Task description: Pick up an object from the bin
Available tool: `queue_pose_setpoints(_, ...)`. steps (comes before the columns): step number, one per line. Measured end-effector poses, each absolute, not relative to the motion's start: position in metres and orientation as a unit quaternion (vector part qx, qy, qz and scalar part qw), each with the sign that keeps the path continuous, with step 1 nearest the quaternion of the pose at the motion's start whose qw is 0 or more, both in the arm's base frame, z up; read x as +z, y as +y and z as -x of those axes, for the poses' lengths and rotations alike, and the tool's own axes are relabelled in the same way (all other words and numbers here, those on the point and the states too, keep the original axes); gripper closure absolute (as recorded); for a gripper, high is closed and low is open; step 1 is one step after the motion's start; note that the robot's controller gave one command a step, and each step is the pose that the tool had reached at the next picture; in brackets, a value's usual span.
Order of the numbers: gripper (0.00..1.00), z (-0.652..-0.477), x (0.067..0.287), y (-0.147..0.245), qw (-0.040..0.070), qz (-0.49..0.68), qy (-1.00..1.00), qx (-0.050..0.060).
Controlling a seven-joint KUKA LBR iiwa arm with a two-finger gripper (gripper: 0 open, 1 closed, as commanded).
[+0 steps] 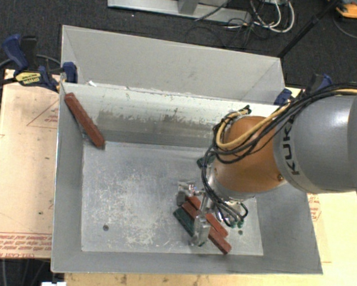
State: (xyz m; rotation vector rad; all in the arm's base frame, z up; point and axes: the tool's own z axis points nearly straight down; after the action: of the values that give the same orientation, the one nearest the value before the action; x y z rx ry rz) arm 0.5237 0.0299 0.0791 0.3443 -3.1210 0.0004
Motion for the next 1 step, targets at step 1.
queue_pose_setpoints(1, 1.00, -0.5241, 0.0792, 0.0312, 0.000, -0.110, -0.994, -0.001)
